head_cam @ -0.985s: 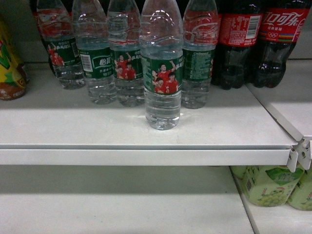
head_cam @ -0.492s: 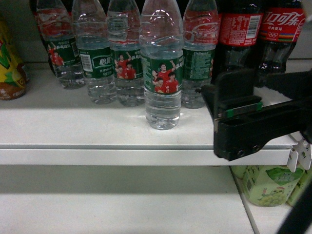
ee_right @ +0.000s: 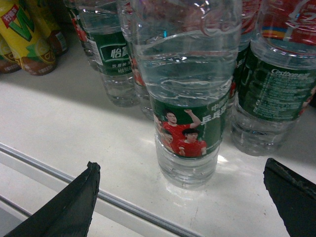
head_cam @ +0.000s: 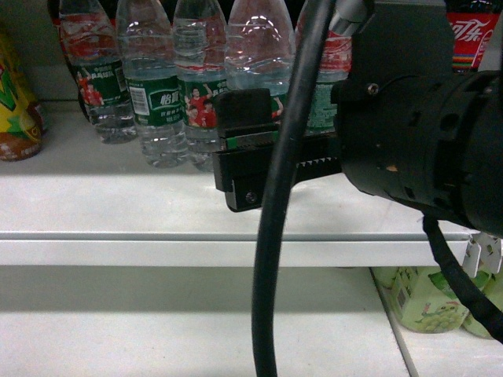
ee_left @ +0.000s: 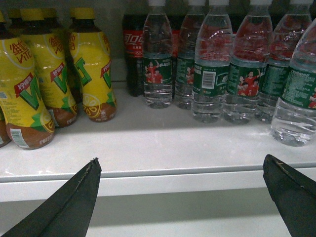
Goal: Move water from second to third shelf
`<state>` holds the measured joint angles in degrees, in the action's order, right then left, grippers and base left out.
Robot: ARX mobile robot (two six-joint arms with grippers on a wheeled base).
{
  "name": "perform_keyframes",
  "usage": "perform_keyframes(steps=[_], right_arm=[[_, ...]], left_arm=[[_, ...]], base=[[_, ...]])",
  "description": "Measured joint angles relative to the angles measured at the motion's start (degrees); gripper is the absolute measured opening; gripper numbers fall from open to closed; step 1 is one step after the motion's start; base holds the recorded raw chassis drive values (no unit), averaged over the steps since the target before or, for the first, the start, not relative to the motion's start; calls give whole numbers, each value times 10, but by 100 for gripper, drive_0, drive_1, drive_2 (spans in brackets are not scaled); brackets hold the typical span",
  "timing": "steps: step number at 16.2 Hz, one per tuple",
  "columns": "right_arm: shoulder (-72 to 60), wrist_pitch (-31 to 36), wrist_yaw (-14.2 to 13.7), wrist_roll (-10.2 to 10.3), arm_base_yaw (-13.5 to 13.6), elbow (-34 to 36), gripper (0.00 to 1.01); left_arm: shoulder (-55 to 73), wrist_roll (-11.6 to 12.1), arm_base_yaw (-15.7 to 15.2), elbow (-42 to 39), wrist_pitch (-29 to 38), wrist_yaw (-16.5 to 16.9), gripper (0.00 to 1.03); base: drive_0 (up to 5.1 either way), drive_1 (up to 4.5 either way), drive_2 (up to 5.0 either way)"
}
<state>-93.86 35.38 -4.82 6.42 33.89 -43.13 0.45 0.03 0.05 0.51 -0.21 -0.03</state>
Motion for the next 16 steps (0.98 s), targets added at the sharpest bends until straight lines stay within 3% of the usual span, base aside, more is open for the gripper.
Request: perform_keyframes(steps=[6,10,13,16], right_arm=[[-58,-40,-52,22,6,-72,98],[-87,-66,-61,56,6,-112,98],[-112,-58,-66,58,8,-136,98],[-137,-47,-88,58,9,-152,98]], left_arm=[[0,0,0,0,0,0,98],[0,0,0,0,0,0,98],[0,0,0,0,0,0,98],[0,0,0,0,0,0,98]], base=[[0,0,0],[0,0,0],[0,0,0],[0,0,0]])
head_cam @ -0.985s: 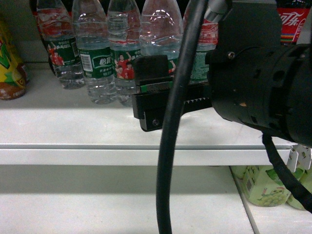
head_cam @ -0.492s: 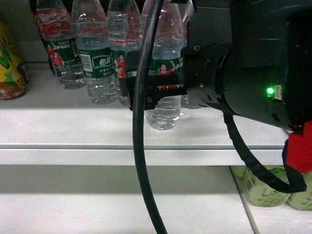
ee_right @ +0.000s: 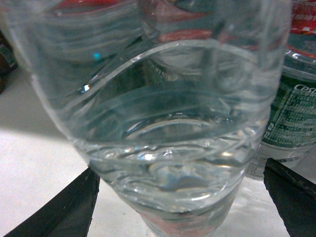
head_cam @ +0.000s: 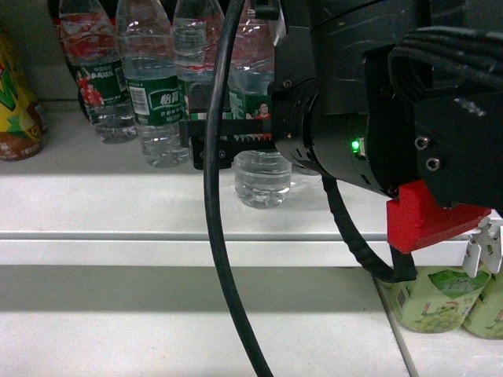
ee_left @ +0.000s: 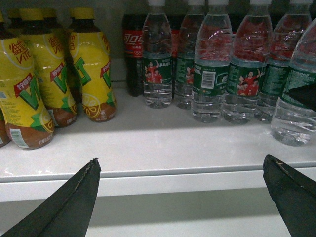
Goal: Move water from second to third shelf
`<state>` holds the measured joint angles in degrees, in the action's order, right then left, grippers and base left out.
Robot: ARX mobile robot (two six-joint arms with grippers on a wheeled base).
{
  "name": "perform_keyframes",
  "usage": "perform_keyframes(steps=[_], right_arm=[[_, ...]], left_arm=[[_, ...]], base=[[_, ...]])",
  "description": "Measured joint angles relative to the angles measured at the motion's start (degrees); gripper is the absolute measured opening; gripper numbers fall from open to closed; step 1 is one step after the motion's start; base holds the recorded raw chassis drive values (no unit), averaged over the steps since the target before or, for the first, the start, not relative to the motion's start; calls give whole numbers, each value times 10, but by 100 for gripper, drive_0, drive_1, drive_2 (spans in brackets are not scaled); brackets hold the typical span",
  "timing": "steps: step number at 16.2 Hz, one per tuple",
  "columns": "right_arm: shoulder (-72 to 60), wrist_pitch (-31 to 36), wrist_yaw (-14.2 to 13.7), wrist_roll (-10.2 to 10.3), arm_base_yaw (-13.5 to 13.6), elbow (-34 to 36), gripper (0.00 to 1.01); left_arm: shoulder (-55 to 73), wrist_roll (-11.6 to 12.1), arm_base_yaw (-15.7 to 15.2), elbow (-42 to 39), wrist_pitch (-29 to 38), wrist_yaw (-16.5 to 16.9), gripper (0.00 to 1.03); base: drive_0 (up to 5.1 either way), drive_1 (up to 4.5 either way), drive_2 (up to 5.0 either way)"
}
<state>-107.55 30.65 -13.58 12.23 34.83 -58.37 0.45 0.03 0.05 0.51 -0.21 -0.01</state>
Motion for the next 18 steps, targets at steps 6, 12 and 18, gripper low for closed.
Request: perform_keyframes(steps=[6,12,18], right_arm=[[-23,40,-27,-17,-3,-18,91],[-9,41,-28,-42,8,-7,41],[131,24,23,-55,-14,131,40]], left_arm=[[0,0,0,0,0,0,98],[0,0,0,0,0,0,98],[0,0,0,0,0,0,98]], base=[[0,0,0],[0,0,0],[0,0,0]])
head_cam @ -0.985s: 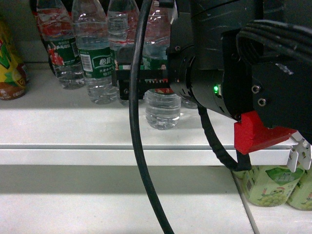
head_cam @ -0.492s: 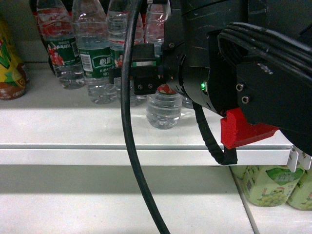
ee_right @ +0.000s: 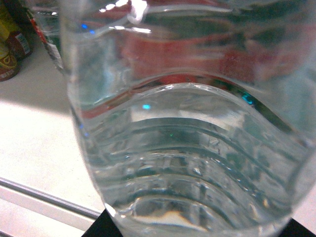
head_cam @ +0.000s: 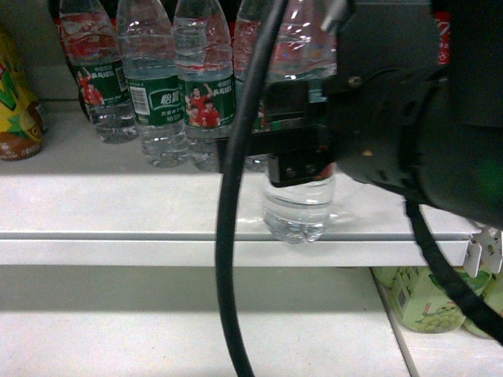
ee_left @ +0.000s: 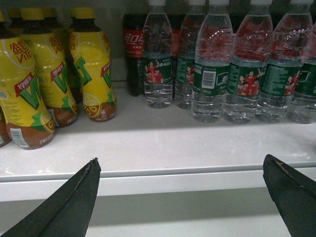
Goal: Move water from second to third shelf
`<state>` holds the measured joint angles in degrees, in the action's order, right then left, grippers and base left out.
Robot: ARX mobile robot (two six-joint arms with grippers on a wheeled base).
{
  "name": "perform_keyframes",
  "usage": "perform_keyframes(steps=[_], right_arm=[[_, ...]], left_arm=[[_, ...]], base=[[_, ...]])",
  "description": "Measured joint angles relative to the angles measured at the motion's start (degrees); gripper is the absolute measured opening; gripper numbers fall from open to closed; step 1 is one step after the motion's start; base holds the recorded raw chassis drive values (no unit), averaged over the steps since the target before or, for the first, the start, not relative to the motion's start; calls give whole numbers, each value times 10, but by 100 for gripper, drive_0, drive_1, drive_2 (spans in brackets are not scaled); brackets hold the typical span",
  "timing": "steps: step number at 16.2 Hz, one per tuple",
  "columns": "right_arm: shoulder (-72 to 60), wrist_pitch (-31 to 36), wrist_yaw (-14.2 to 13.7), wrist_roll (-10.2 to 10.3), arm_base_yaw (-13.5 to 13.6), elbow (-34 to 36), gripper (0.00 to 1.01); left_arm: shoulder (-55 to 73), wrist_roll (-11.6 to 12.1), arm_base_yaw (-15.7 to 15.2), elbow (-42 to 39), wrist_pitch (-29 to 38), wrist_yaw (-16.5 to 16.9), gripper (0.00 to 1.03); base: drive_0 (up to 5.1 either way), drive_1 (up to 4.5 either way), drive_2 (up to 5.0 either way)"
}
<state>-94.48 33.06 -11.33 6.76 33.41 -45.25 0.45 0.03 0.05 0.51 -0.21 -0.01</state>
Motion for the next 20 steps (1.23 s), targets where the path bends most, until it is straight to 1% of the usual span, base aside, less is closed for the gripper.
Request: perform_keyframes(steps=[1,3,5,6,9,11,12,14,16,17,19,20], right_arm=[[19,7,7,-2,-14,18,39],[52,13,10,-4,-47,50,39],[91,17,18,-9,-89,91,39],[110,16,28,-10,-108,111,39],[194,-5,67,-26,-146,173,39],[252,-22,82,-34,-174,201,39],[291,-37,85,-42,-191,218,39],[346,-55,85,-63,-208,240,39],[414,-90,82,-77,-210,259,39],[462,-111,78,-80,-210,269,39],[546,-153,58,-85,-211,286,39],[576,-179,59,-86,-219,292,39]], left_arm=[[0,0,0,0,0,0,98],[0,0,0,0,0,0,98],[0,0,0,0,0,0,98],[0,0,0,0,0,0,98],[0,0,0,0,0,0,98],[0,0,0,0,0,0,98],[0,0,0,0,0,0,98],[0,0,0,0,0,0,98],[0,0,0,0,0,0,98],[0,0,0,0,0,0,98],[0,0,0,0,0,0,98],[0,0,0,0,0,0,98]], base=[[0,0,0],[0,0,0],[0,0,0],[0,0,0],[0,0,0],[0,0,0],[0,0,0],[0,0,0],[0,0,0],[0,0,0],[0,0,0],[0,0,0]])
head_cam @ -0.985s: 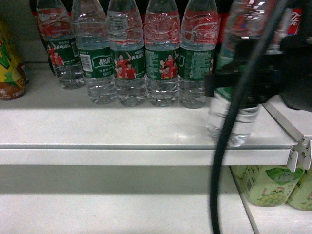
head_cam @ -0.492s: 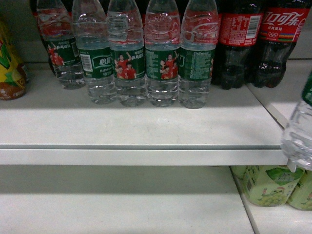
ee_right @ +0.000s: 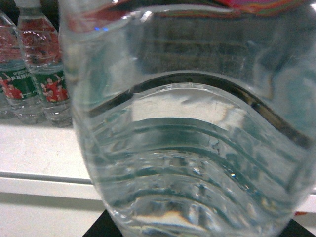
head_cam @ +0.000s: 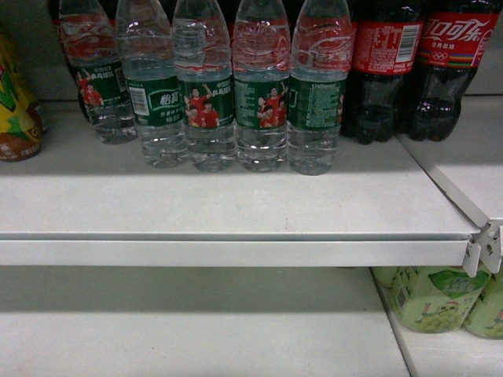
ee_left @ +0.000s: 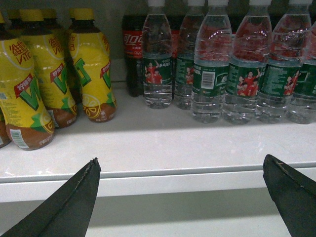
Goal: Move water from second to third shelf
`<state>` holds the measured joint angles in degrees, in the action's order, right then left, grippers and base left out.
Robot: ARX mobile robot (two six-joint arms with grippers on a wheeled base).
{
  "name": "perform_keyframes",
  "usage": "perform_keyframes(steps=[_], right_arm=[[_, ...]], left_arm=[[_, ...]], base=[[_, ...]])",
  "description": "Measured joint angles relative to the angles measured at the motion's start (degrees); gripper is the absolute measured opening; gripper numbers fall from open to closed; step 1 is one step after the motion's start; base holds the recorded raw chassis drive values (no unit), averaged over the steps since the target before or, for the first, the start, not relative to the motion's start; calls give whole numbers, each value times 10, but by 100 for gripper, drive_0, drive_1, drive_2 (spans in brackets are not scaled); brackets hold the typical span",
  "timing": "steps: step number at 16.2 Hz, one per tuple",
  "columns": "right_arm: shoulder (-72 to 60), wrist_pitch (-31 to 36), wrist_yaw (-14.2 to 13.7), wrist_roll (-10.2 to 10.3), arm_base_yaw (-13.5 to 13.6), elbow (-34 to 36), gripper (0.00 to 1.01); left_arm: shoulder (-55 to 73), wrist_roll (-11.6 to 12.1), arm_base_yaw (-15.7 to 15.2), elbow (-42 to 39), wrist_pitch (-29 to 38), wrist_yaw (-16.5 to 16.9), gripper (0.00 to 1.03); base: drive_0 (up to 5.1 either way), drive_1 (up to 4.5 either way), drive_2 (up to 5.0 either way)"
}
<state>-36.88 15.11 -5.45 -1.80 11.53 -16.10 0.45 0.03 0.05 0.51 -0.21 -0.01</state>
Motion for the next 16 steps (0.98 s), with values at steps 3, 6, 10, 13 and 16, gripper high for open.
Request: perform_keyframes(steps=[3,6,10,13,16], right_arm=[[55,-49,-2,0,-26,9,39],[70,-53,-5,0,-30,9,39],[71,-62,-5,-2,-30,9,39],[84,-64,-7,-2,-33,11,39],[84,-65,-7,-2,-33,11,39]], left_arm=[[0,0,0,0,0,0,98],[0,0,0,0,0,0,98],[0,0,0,0,0,0,98],[0,0,0,0,0,0,98],[0,0,0,0,0,0,98]], base=[[0,0,0],[0,0,0],[0,0,0],[0,0,0],[0,0,0]])
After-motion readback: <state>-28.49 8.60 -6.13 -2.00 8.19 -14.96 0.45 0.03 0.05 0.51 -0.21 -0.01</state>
